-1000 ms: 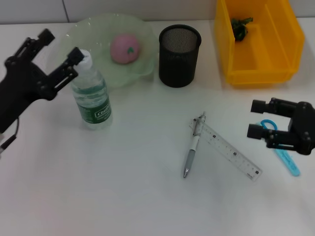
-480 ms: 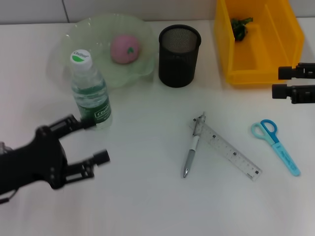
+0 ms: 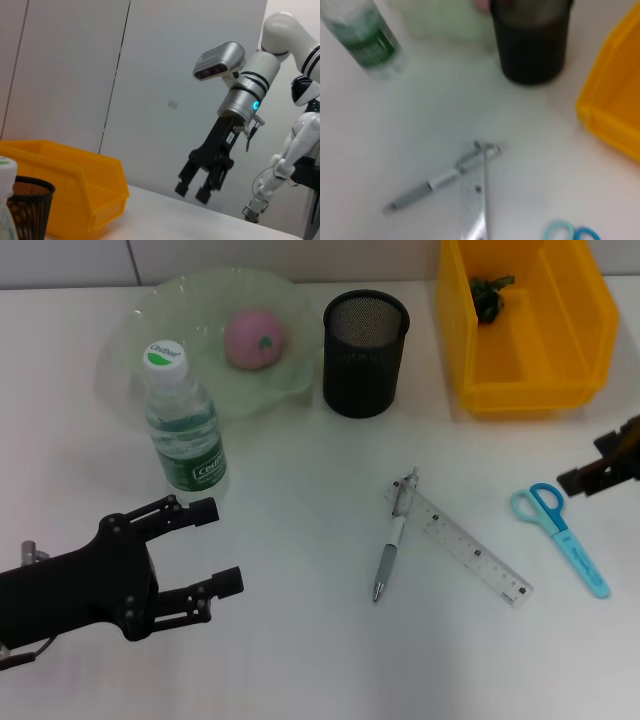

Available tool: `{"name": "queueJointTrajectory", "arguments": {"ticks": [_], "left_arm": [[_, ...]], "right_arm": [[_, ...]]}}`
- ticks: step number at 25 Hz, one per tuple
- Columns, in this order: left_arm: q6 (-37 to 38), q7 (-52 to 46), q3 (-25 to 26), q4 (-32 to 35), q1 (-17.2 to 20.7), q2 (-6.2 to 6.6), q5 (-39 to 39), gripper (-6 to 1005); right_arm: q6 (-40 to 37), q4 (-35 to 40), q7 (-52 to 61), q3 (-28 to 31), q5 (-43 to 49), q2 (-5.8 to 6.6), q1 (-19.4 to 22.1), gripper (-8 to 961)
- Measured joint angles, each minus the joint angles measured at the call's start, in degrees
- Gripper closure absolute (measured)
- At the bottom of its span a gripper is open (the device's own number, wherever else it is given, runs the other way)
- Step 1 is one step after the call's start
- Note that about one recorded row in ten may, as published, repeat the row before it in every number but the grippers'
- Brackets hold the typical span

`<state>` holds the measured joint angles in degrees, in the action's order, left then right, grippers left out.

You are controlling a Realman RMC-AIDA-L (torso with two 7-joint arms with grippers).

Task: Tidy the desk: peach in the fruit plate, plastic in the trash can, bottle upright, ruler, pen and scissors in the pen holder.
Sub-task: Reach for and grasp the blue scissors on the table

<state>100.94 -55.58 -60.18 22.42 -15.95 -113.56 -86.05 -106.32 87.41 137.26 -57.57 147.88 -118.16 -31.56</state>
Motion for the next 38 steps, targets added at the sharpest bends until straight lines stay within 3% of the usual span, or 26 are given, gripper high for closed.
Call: {"name": "queueJointTrajectory", "arguments": {"ticks": [3,9,27,38], "left_arm": [[-0.4,-0.4,0.0,0.0,-0.3,0.00,-0.1,169],[-2.6,-0.4,-0.7,0.0,-0.7,-0.17,-0.8,169],[-2.9,0.3,-0.4,0.6,-1.4,-0.70,-3.1,169],[-3.9,0.4,-0.3,0.6,-1.5,-0.80,-3.2,169]], "right_arm": [[0.3,0.4,4.5,-5.0,4.5,-0.87,-0.6,194],[3.2,-3.7,12.2,-11.9,6.6,-1.00,-0.8,193],[10.5,-16.3,16.9,-13.2,9.0,-1.01,-2.2,194],[10.9,-17.4,16.7,-14.5,10.6,-0.91,-3.3,193]]}}
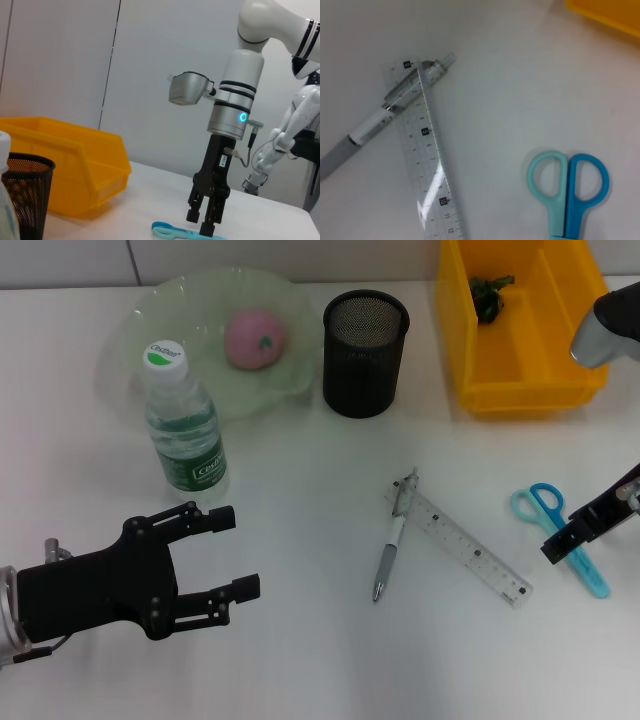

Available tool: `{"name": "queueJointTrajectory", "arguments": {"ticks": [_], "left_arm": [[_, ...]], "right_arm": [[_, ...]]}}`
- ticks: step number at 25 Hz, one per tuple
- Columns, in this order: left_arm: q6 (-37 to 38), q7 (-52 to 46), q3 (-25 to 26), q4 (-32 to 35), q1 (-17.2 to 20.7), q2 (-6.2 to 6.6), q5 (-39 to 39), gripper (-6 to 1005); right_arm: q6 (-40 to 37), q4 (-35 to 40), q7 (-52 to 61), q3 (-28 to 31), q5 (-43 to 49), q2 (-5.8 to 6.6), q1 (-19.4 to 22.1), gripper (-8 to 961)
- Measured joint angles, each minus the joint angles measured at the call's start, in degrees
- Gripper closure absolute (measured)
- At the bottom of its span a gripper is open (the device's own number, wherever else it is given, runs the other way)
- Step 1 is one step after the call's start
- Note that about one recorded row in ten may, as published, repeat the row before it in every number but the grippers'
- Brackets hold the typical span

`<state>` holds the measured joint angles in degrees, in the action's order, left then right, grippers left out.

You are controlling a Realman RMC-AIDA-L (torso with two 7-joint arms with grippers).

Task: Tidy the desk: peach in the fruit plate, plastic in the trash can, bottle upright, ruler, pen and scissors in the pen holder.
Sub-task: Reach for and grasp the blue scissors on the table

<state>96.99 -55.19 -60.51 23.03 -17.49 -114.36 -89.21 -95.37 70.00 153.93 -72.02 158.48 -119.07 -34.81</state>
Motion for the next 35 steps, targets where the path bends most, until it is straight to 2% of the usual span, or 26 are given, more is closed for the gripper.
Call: {"name": "queueJointTrajectory", "arguments": {"ticks": [4,9,16,28,35], "left_arm": [[-0.4,0.1,0.0,0.0,0.0,-0.15,0.0,169],[-0.5,0.1,-0.2,0.0,-0.1,-0.20,0.0,169],[-0.6,0.1,-0.2,0.0,-0.1,-0.25,0.0,169],[-0.9,0.1,-0.1,0.0,-0.1,-0.34,0.0,169],[-1.2,0.1,-0.2,0.0,-0.1,-0.33,0.0,169]], "right_arm": [[0.1,0.0,0.1,-0.2,0.1,-0.05,-0.3,194],[0.5,0.0,0.8,-1.7,1.1,-0.19,-0.5,302],[2.3,0.0,2.5,-4.6,2.6,-0.27,-0.4,523],[3.2,0.0,3.0,-6.1,2.3,-0.45,-0.1,530],[3.9,-1.0,3.1,-6.2,2.3,-0.46,0.0,591]]}}
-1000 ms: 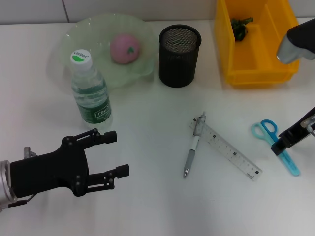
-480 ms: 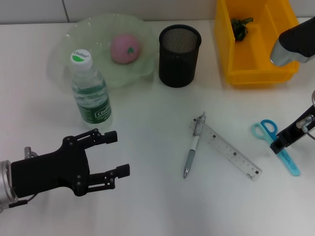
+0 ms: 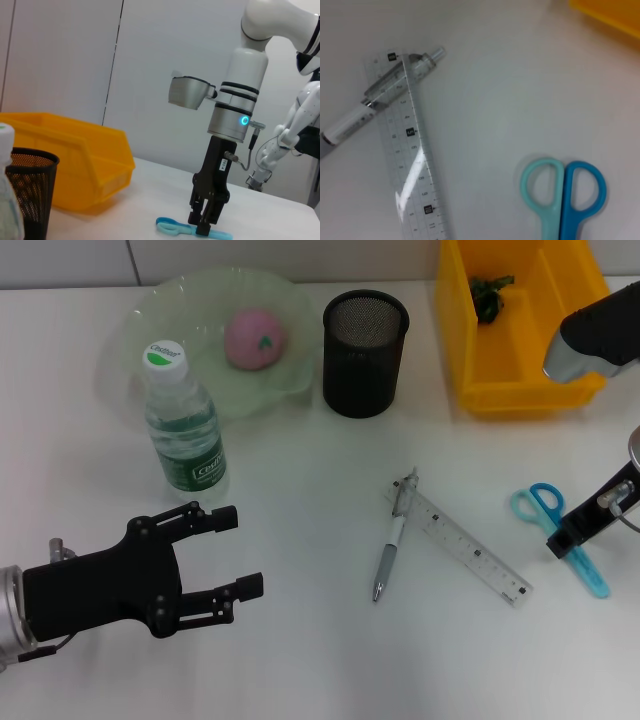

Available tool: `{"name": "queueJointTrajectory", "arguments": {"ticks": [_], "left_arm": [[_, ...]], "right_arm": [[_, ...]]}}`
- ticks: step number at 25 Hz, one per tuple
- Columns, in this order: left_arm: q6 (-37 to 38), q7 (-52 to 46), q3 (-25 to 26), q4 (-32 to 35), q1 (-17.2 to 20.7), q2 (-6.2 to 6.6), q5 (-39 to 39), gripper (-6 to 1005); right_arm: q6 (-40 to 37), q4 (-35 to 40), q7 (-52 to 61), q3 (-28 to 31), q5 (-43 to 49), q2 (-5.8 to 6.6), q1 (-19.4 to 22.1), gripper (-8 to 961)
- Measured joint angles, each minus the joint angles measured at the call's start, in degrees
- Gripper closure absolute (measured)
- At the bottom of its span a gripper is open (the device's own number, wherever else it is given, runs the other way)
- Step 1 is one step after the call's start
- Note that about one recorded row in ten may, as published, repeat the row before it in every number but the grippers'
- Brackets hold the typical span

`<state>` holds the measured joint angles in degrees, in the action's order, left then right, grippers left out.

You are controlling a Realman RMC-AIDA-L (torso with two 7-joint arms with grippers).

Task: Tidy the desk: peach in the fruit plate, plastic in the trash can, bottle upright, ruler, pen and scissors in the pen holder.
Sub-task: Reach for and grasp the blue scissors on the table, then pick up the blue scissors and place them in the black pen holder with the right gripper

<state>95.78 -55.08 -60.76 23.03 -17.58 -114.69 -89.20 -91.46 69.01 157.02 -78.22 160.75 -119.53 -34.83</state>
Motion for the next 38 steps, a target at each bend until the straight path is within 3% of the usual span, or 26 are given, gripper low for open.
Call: {"name": "queueJointTrajectory", "arguments": {"ticks": [15,25,27,28,29,30,31,32,34,35,36,38], "left_arm": [[-0.6,0.1,-0.2,0.0,0.0,-0.18,0.0,169],[-0.4,0.1,0.1,0.0,0.0,-0.17,0.0,169],[-0.2,0.1,0.2,0.0,0.0,-0.11,0.0,169],[-0.1,0.1,0.3,0.0,0.0,-0.09,0.0,169],[-0.1,0.1,0.3,0.0,0.0,-0.09,0.0,169],[-0.1,0.1,0.3,0.0,0.0,-0.09,0.0,169],[0.0,0.1,0.3,0.1,0.0,-0.09,0.0,169],[0.0,0.1,0.3,0.1,0.0,-0.09,0.0,169],[0.0,0.1,0.4,0.1,0.0,-0.14,0.1,169],[0.0,0.1,0.4,0.1,0.0,-0.15,0.1,169],[0.0,0.1,0.4,0.1,0.0,-0.15,0.1,169],[0.0,0.1,0.4,0.1,0.0,-0.17,0.2,169]], "right_arm": [[2.1,-0.8,0.8,-2.7,0.0,0.00,-0.1,709],[0.9,10.3,-0.5,-0.1,-4.3,0.32,4.6,735],[0.6,15.9,-4.6,6.4,-10.3,0.34,7.1,732],[0.6,15.9,-4.6,6.4,-10.3,0.34,7.1,731],[0.9,18.3,-9.3,12.2,-17.4,0.26,9.0,729],[0.9,18.3,-9.3,12.2,-17.4,0.26,9.0,728],[2.3,18.4,-14.6,17.4,-26.5,0.25,10.7,726],[2.3,18.4,-14.6,17.4,-26.5,0.25,10.7,725],[6.9,12.7,-24.3,23.5,-42.4,0.27,12.8,722],[6.9,12.7,-24.3,23.5,-42.4,0.27,12.8,720],[11.0,5.1,-33.5,24.7,-54.2,0.26,13.6,719],[12.8,0.8,-37.9,24.8,-59.2,0.30,13.5,716]]}}
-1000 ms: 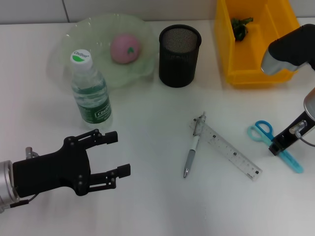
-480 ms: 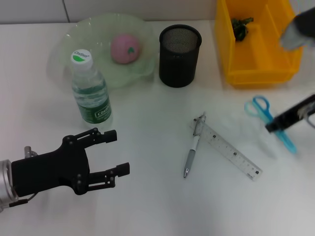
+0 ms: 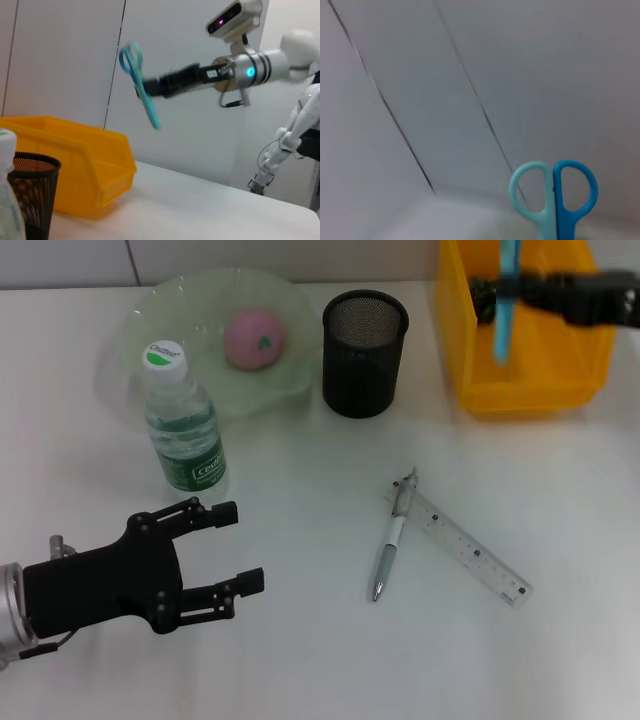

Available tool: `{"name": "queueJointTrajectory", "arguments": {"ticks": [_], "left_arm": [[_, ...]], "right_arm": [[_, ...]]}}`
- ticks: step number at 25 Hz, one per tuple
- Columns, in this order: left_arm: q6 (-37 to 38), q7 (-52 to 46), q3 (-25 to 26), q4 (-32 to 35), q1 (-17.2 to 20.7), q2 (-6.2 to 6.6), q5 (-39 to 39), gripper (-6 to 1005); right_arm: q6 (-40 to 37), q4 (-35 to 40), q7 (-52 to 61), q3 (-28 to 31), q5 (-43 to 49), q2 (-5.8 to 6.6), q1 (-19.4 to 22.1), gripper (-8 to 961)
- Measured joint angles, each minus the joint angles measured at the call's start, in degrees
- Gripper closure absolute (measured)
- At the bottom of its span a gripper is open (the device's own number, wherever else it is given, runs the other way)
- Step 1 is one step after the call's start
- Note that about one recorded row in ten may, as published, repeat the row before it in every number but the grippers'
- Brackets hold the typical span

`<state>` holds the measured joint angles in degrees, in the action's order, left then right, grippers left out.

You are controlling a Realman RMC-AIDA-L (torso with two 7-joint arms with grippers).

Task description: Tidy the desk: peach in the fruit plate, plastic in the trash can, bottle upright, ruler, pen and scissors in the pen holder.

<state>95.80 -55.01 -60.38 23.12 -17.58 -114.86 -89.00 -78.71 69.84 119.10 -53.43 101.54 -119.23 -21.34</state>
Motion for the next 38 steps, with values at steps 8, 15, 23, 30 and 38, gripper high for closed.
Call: {"name": "queueJointTrajectory", "arguments": {"ticks": [8,15,23,30,38], "left_arm": [[-0.2,-0.5,0.0,0.0,-0.6,-0.14,0.0,169],[-0.3,-0.4,0.2,0.0,-0.6,-0.64,0.2,169],[-0.4,-0.5,0.7,0.0,-0.4,-0.80,0.2,169],[-0.3,-0.5,0.7,0.0,-0.3,-0.86,0.0,169],[0.1,-0.4,0.7,-0.2,0.1,-0.89,-0.1,169]], "right_arm": [[6.4,-38.1,-37.9,0.2,-26.6,-0.09,-11.8,703],[17.2,-52.9,-53.7,-0.3,-31.2,-0.51,-21.1,693],[20.6,-54.8,-54.7,-2.5,-31.2,-0.52,-23.0,681],[20.0,-54.0,-51.7,-3.8,-30.8,-0.20,-22.5,496],[14.3,-35.7,-31.0,-12.7,-22.1,0.79,-15.8,402]]}}
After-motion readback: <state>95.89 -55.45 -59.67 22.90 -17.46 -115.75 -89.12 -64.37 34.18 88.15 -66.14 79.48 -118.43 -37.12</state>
